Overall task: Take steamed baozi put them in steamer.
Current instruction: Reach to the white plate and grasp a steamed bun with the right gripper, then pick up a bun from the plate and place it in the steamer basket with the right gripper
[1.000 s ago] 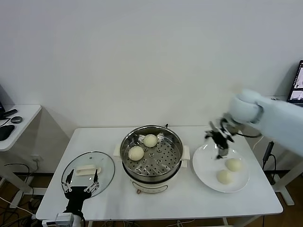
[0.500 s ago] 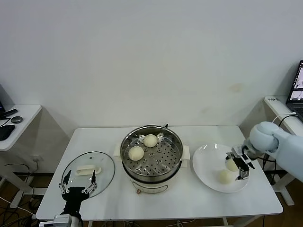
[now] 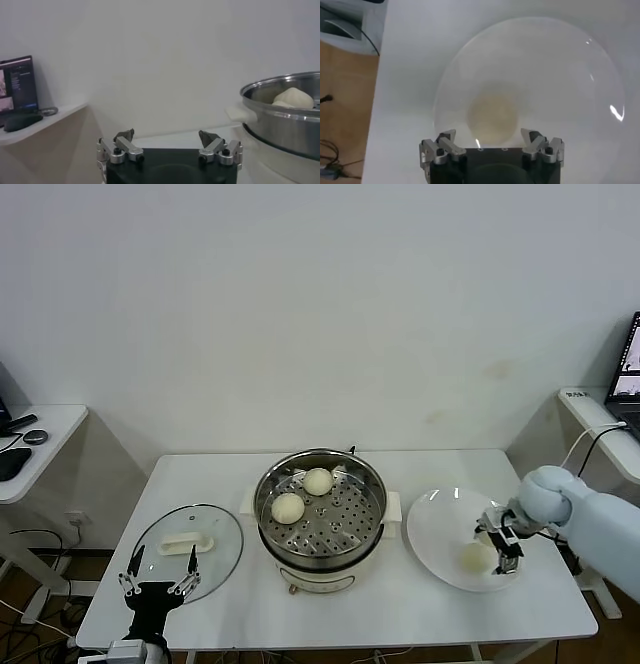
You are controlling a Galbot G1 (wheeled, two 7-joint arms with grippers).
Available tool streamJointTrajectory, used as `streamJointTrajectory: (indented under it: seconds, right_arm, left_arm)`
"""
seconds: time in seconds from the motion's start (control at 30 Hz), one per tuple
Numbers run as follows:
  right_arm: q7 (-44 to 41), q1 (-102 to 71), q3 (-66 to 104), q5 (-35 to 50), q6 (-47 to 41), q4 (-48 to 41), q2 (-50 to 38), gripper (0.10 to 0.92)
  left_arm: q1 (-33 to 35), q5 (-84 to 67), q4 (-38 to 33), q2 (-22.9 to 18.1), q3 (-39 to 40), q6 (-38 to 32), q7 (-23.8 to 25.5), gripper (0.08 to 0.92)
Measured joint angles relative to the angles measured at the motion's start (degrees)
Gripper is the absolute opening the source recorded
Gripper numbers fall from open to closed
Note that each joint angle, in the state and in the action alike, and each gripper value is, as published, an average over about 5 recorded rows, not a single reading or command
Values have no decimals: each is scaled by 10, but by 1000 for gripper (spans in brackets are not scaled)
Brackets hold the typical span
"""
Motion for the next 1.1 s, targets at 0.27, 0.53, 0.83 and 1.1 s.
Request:
streamJointTrajectory:
  seconds: [0.27,0.53,0.83,1.1]
  right_arm:
    - [8,-19,14,-10,-14,-15,21,745]
    - [4,-12,14,-10,-25,-13,21,601]
    - [-17,62,-20,27,-27,0,12,522]
    - [-49,204,-70,93,-19,4,34,492]
  left_arm:
    - [-1,0,0,0,0,0,0,823]
    - [-3,0,2,0,4,0,0,823]
    - [-10,-1,0,6,8,2,0,823]
    - [-15,-7,-6,11,6,5,0,823]
